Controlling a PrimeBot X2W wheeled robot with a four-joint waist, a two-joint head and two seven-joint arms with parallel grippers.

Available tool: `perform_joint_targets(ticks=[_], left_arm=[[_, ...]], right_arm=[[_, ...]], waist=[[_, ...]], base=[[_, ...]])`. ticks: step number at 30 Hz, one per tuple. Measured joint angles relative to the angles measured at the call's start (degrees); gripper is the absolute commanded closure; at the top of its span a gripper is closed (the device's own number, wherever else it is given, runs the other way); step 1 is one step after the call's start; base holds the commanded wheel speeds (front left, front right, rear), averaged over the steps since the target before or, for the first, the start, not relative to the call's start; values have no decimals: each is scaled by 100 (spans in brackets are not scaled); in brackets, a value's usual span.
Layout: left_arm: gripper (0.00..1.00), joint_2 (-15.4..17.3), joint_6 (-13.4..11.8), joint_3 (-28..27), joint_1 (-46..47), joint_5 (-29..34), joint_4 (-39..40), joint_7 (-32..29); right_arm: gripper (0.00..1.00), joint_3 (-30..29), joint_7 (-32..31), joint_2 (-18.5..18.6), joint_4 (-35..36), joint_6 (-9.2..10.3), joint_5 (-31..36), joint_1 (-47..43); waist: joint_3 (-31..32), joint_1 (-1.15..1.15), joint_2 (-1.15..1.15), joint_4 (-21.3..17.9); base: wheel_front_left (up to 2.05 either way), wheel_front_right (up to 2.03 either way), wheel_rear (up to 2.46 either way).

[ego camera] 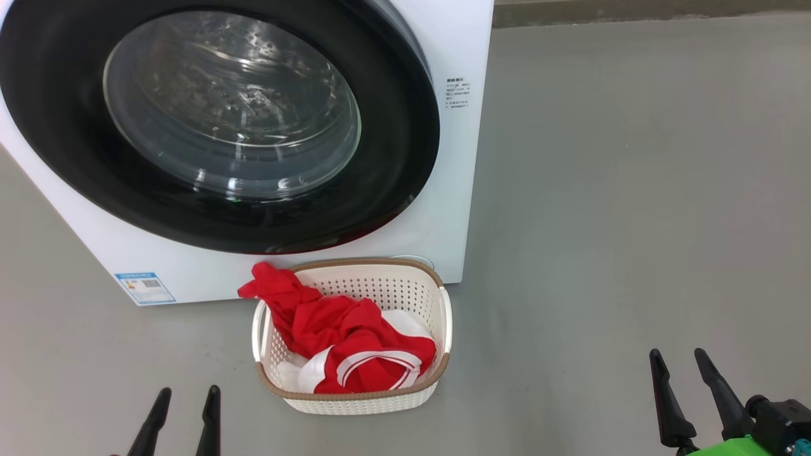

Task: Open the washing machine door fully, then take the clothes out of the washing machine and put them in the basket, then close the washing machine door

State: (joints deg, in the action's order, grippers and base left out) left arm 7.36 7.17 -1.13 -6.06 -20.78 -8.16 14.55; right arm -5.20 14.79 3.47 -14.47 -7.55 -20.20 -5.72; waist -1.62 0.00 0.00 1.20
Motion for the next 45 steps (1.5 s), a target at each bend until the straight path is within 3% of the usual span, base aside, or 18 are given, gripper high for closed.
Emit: perform_joint_targets(ticks=[11,12,18,45], left_arm=[[0,32,0,64,2,-52,-27,-1],[100,30,-2,68,3,-56,-44,-2],[100,-177,-9,160,-3,-63,-433,-56],[100,-240,-9,119,32,-1595,-505,-452]], right_arm=[[0,-37,0,-19,15,0,0,1],[100,-32,0,-23,-7,0,1,2],[100,36,-20,-155,-423,0,-2,-11],[100,11,-481,-170,-397,0,-1517,15]], waist=[[-80,0,0,0],[-87,0,0,-1],[-88,0,0,-2],[-36,1,0,-28]], base=[[0,0,0],[0,0,0],[0,0,0],[0,0,0]])
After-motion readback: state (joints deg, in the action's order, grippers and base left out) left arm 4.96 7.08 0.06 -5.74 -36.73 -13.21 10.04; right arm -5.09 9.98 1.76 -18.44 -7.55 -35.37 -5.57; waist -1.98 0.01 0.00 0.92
